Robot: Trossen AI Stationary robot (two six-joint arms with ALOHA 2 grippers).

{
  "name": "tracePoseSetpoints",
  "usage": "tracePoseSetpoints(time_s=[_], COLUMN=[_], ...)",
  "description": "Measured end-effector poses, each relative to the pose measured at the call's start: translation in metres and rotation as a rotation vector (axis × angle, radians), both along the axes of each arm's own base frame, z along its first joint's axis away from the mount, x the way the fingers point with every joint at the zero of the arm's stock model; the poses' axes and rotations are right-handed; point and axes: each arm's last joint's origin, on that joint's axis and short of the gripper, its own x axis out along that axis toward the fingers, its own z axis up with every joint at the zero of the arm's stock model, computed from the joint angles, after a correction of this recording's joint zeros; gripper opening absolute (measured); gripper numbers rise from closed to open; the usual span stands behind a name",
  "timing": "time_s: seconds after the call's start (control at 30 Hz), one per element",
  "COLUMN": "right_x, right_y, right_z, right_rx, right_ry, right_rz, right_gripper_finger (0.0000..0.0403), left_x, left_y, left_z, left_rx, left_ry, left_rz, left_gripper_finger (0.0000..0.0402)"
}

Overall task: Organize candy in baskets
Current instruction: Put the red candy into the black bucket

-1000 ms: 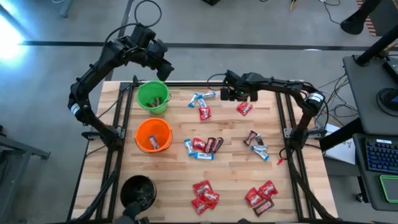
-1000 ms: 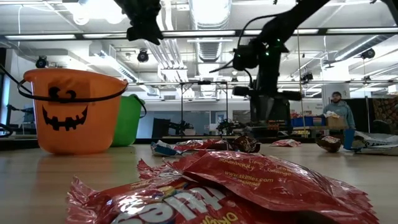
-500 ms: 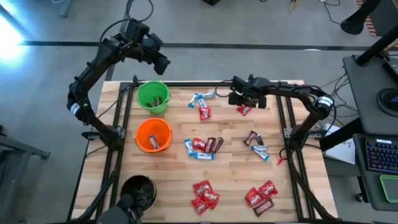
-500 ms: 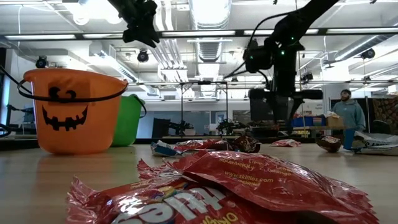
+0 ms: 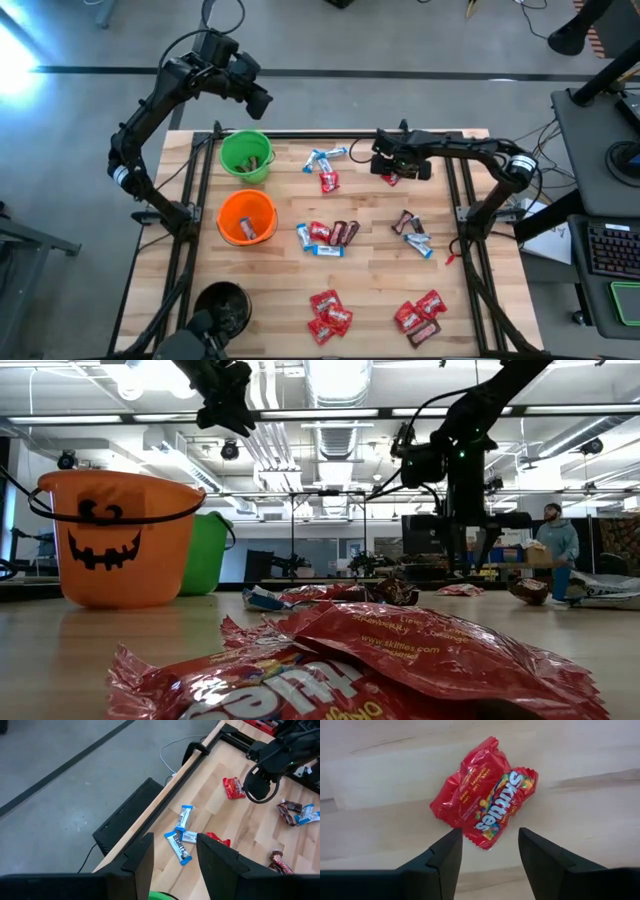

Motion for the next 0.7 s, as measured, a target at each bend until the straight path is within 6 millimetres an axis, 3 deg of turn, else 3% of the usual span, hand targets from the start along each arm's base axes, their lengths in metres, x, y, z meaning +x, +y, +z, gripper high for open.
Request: tracePoseSetpoints(time_s=[0.37,0.7], right_x=[-0.002,-0.001], right_y=[-0.005,-0.017], right_z=[-0.020,-0.059], right_rx=[0.000,0.083], right_ry=[-0.020,0.063], right_rz=[-0.041,-0.073], right_gripper_finger=[0.0185,0.0185], left_x=[0.000,0.000], left_y=[0.000,-0.001], left_z=[0.000,0.000], left_rx=[-0.003,-0.005], left_ry=[0.000,0.005], left_rz=[-0.002,-0.004], left_gripper_finger=[0.0130,0.0130])
